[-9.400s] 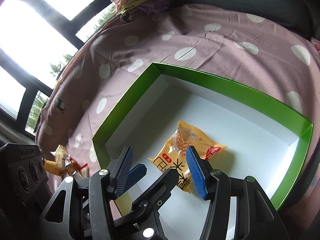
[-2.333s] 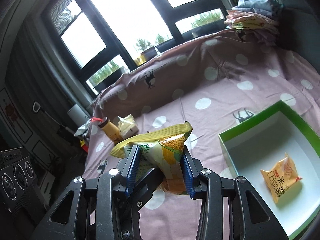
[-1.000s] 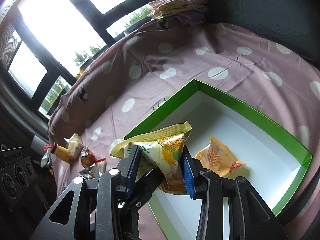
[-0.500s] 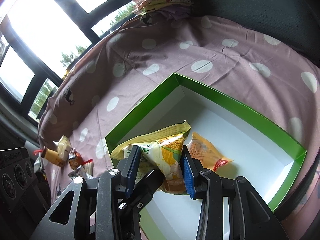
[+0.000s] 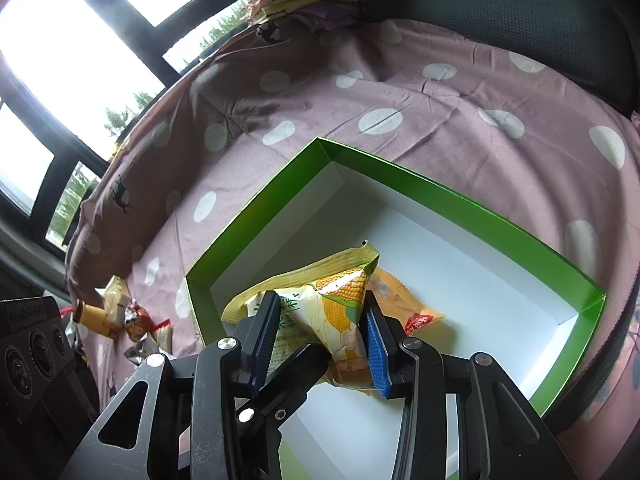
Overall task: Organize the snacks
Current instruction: 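Lower the corn snack bag into the green box and open the right gripper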
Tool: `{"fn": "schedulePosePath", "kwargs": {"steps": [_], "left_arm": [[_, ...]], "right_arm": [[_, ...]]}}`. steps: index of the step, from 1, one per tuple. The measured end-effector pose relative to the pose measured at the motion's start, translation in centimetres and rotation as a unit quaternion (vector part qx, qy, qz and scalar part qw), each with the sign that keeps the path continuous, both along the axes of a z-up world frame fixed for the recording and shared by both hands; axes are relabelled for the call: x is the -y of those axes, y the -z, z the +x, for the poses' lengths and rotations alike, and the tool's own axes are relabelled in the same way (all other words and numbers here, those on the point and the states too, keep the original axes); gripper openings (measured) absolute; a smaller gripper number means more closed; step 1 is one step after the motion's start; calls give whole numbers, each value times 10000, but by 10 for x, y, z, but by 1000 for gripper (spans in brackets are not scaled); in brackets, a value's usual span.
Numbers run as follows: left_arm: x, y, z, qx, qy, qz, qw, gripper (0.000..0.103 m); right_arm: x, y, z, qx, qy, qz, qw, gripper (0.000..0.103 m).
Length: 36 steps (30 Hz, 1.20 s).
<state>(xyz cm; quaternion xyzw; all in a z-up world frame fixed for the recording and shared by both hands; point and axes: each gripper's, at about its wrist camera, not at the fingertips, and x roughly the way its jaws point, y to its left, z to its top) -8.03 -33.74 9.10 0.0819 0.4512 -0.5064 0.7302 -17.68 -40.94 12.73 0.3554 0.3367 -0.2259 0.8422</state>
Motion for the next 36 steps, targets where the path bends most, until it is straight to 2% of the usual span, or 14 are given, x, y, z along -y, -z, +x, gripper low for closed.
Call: {"fn": "schedulePosePath", "kwargs": {"steps": [25, 31, 36], "left_arm": [[7, 12, 3, -455, 95, 100, 9989, 31], [8, 13, 3, -448, 116, 131, 9988, 31], [13, 14, 1, -478, 176, 192, 9985, 39]], "right_arm": [[5, 6, -1, -311, 177, 4, 9994, 43], [5, 8, 1, -369, 177, 1, 9992, 43], [6, 8, 0, -406, 243, 9, 9989, 43]]}}
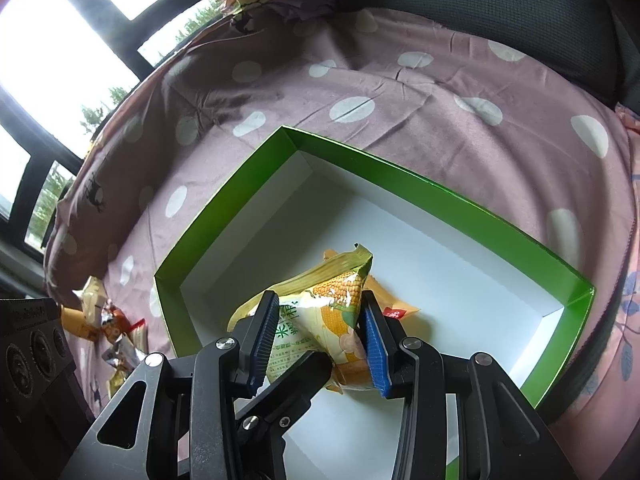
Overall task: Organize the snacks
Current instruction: 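Lower the corn snack bag into the green box and open the right gripper, then move the right gripper back toward the snack pile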
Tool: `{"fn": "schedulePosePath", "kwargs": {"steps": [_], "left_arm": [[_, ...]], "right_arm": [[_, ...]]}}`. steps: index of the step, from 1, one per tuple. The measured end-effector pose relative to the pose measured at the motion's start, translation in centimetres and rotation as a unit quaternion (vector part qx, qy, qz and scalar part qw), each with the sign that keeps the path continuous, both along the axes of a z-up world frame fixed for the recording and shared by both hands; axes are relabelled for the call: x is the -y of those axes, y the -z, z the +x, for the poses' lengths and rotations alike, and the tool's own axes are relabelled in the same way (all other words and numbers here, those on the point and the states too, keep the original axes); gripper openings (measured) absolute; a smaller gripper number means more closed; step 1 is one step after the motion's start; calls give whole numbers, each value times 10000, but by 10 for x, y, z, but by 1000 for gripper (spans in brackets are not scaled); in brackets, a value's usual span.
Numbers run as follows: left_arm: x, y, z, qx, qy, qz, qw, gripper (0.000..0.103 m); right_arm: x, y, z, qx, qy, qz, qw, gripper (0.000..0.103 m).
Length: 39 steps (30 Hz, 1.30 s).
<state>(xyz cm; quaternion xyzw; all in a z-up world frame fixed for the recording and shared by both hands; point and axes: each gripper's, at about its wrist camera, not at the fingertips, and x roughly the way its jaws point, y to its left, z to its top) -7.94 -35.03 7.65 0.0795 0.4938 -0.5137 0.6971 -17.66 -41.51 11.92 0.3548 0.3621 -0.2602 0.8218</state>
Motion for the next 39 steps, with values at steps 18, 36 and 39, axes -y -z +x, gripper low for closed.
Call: {"fn": "schedulePosePath", "kwargs": {"steps": [18, 36, 39], "left_arm": [[-49, -26, 14, -38, -537, -682, 9962, 77], [-294, -52, 61, 240, -3367, -1473, 9297, 103], [-343, -42, 68, 108, -3900, -1717, 9046, 103]], "right_arm": [[6, -10, -18, 281, 467, -73, 9985, 43], [-40, -51, -7, 928, 349, -574, 9934, 80], [-58, -58, 6, 1093, 66, -671, 9917, 84]]}}
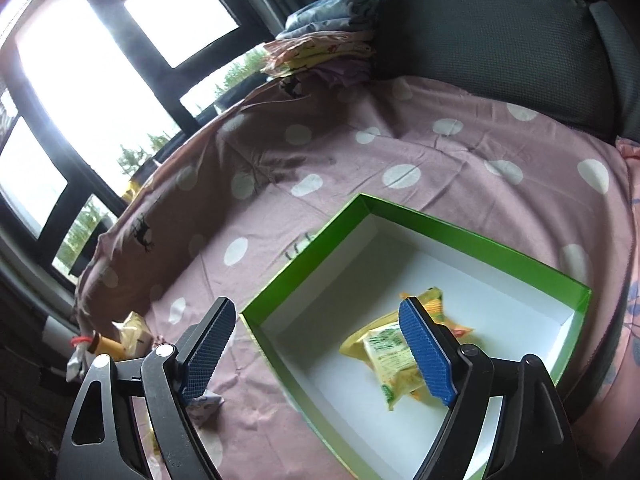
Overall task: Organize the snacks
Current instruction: 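Move the right gripper back toward the snack pile, then grasp the yellow barcode-printed snack bag with the right gripper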
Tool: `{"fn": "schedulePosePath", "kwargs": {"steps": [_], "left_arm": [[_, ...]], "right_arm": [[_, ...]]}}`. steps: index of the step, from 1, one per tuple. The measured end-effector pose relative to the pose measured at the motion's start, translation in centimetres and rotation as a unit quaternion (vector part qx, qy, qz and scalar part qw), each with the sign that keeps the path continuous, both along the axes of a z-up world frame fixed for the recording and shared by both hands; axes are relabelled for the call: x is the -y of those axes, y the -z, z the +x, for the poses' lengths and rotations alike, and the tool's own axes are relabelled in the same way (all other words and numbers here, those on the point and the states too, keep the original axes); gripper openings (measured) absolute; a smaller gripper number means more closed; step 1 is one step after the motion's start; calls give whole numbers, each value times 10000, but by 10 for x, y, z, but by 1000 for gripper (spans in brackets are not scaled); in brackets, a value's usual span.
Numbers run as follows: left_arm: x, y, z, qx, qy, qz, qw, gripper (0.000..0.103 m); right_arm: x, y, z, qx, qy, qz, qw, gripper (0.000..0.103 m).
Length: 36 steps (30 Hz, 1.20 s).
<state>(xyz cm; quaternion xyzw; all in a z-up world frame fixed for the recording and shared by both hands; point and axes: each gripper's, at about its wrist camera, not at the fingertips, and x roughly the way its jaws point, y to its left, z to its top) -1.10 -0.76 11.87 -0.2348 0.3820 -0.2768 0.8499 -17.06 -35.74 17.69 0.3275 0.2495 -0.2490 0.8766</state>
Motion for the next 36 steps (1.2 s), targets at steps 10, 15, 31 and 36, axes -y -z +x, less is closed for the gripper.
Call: {"fn": "schedulePosePath", "kwargs": {"steps": [10, 15, 31, 36], "left_arm": [[-98, 32, 28, -419, -1519, 773, 9845, 102], [-91, 55, 54, -717, -970, 497, 9915, 102], [-65, 100, 88, -1095, -327, 859, 9897, 67], [-56, 97, 83, -986, -244, 1130, 9884, 52]], "right_arm": [[-75, 18, 84, -188, -1580, 152, 9872, 85], [-136, 41, 130, -585, -2589, 333, 9636, 85], [-222, 135, 230, -1922, -3679, 1105, 9031, 56], [-222, 139, 231, -1838, -3643, 1098, 9064, 40]]}}
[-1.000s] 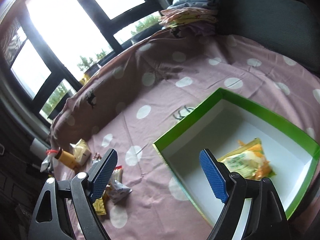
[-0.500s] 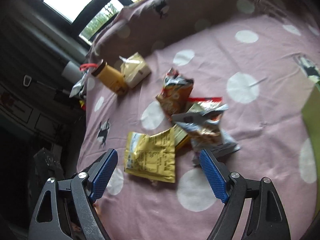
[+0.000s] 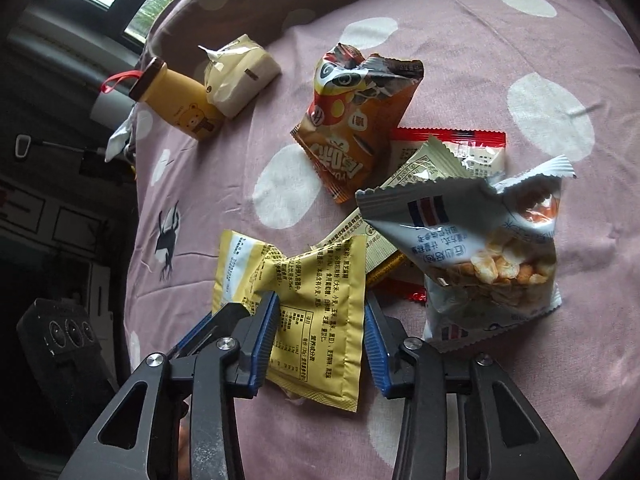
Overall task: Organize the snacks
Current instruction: 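Grasp the yellow barcode-printed snack bag with the right gripper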
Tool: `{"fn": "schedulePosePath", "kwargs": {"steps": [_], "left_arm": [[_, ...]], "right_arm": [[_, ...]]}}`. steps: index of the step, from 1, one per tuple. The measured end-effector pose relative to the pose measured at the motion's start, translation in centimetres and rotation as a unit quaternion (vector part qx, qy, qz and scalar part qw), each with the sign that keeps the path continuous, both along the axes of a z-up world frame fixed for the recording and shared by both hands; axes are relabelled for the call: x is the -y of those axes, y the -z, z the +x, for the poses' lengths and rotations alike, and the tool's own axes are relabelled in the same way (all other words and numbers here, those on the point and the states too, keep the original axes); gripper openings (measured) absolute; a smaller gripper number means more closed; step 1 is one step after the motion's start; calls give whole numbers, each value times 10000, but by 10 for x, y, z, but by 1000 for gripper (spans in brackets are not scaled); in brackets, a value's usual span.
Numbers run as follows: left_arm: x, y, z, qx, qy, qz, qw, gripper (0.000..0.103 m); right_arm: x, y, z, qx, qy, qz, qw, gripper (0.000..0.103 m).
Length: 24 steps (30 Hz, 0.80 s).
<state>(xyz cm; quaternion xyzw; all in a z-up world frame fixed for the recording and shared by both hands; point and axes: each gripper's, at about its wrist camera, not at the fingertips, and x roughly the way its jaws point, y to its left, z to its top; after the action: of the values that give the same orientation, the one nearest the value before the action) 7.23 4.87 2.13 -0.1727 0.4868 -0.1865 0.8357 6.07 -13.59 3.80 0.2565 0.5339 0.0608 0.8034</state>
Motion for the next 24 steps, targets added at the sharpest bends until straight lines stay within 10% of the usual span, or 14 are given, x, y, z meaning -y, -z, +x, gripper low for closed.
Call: {"fn": "schedulePosePath", "kwargs": {"steps": [24], "left_arm": [[26, -24, -47, 295, 376, 136, 9988, 49]], "right_arm": [[2, -29, -41, 504, -262, -225, 9981, 33]]}}
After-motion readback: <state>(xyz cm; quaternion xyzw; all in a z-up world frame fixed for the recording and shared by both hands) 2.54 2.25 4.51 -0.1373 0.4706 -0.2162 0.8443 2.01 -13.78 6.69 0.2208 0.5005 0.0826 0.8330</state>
